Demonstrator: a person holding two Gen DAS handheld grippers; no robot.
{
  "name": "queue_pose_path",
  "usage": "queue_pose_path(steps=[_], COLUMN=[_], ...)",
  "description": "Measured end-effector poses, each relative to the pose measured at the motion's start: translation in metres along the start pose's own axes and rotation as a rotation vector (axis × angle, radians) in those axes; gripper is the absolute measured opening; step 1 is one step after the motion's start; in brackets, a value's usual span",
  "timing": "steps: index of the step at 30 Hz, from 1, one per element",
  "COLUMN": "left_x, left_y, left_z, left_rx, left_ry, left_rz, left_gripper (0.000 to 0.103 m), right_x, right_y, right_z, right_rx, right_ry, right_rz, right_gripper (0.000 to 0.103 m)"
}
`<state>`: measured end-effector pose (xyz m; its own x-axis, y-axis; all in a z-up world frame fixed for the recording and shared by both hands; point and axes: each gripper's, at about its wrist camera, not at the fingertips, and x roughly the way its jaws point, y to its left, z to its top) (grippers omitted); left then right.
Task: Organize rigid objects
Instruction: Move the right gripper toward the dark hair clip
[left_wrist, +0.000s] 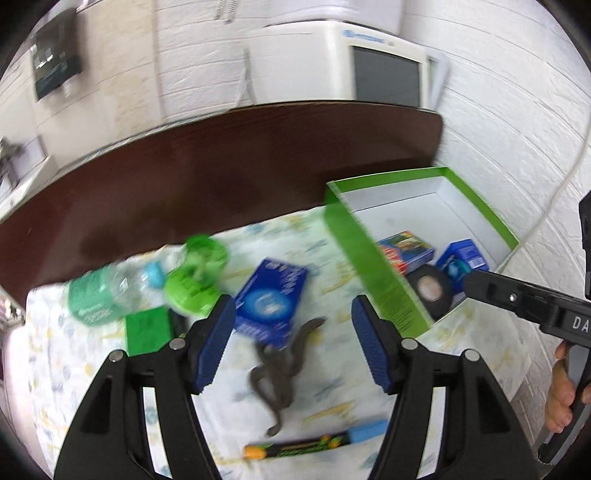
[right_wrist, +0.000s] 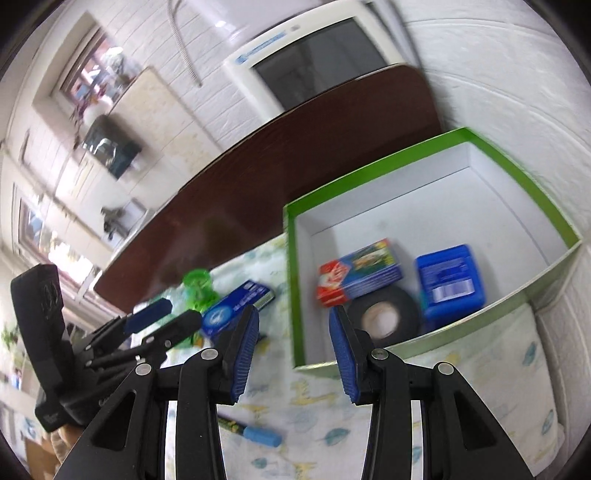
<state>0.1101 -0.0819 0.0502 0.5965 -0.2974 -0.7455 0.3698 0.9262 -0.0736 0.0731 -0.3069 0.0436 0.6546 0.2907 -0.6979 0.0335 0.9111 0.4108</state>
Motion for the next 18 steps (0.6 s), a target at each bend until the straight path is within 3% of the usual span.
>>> queue_pose_path(steps=[4,8,15,17,18], left_x=[-0.003,0.003,0.037,0.048,0.054], left_y=[0.023,0.019,0.006,0.011,0.016], left_z=[-0.028,-0.055,-0.08,-0.081,-0.082], left_rx=[-0.051,-0.003,0.073,0.064,0.048], left_ry=[0.031,0.071,0.146,0.168,0.188], left_rz=[-0.005,-0.043,-0.016,-0.002,-0.004], left_gripper=[0.064,0.064,0.063,0.045,0.027], right_x=[0.02,0.043,0.059,0.061,0.062], right_y=[0.025,0.042,0.06,0.061,0.062], right_z=[-0.014,-0.023,-0.031,-0.033,-0.033], right_rx=[-0.042,-0.058,-0.068,-0.073,-0.074], right_ry=[0.066,0.121,0.159,0.164,0.166], right_rz=[0.01,0.001,-0.026,-0.033,-0.038], right_gripper=[0.042,0.042,0.042,0.042,0.042])
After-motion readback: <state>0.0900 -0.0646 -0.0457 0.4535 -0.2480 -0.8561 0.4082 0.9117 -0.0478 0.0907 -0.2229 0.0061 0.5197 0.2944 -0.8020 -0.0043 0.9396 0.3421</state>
